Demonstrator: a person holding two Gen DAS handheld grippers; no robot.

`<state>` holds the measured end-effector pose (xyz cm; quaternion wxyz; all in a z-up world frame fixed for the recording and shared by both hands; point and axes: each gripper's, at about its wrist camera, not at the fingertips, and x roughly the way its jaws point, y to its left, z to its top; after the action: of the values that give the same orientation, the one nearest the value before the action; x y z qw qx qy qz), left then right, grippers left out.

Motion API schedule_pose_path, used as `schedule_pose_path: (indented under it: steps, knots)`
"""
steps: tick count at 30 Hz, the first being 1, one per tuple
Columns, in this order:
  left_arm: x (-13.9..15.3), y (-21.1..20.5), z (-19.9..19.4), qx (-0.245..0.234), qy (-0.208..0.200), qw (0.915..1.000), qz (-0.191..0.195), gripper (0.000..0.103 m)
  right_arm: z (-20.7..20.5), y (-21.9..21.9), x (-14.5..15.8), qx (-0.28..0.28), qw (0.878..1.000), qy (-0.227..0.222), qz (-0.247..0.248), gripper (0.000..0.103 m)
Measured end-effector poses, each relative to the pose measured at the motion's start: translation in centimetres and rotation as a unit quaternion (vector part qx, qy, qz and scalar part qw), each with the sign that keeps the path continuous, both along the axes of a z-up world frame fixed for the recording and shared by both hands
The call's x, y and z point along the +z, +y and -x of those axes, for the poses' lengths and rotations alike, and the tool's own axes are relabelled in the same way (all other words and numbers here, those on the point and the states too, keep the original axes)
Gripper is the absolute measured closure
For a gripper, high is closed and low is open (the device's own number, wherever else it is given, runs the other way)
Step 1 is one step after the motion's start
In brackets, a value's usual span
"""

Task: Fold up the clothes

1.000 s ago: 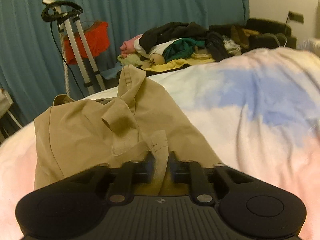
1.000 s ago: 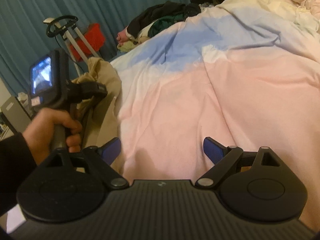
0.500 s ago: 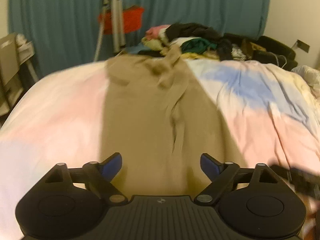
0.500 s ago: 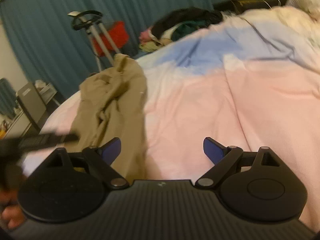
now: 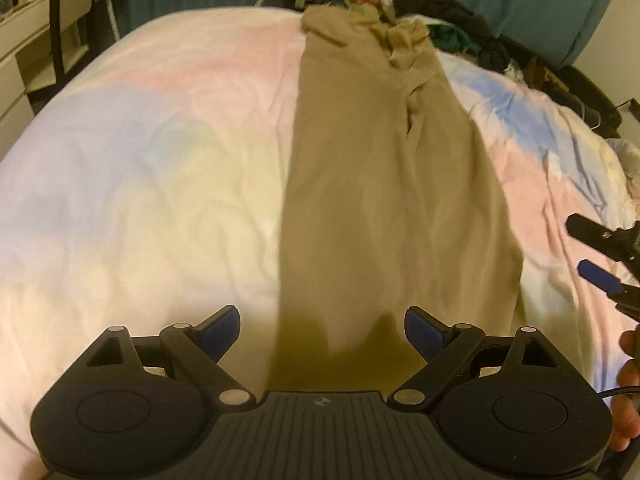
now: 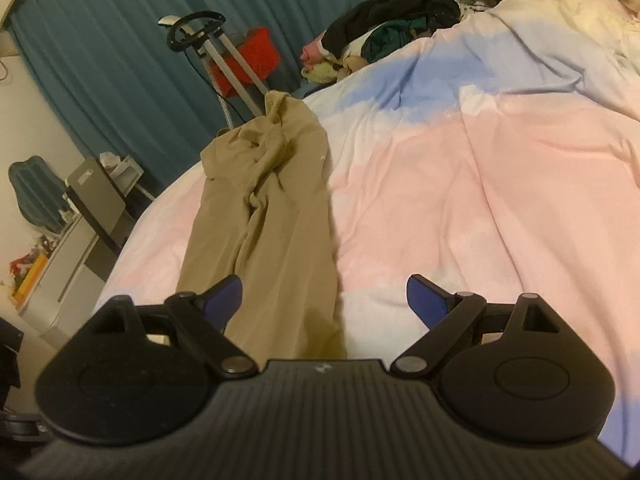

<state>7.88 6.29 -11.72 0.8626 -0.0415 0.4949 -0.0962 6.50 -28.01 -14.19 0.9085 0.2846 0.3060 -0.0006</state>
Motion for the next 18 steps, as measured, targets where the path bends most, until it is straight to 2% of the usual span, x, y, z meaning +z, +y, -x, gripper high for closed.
schedule_pose_path:
  steps: [3,9,15,18]
  knots:
    - [-0.7,0.8,0.1,0.008,0.027,0.9996,0.009,0.012,0.4,0.3,-0.4,0.008,1.000,0.014,-0.020,0.012]
    - [-1.6,2.2,-0.6,0.034,0.082,0.9941,0.061,0.012,1.8,-1.0,-2.6,0.006,0.993,0.054,-0.104,0.013]
    - [-2.8,2.9,-0.7,0.039,0.129,0.9864,0.094,0.012,3.1,-2.3,-4.7,0.004,0.978,0.092,-0.186,0.013]
    - [-3.8,3.3,-1.0,0.050,0.156,0.9799,0.115,0.012,3.7,-2.8,-5.7,0.006,0.969,0.108,-0.221,0.013]
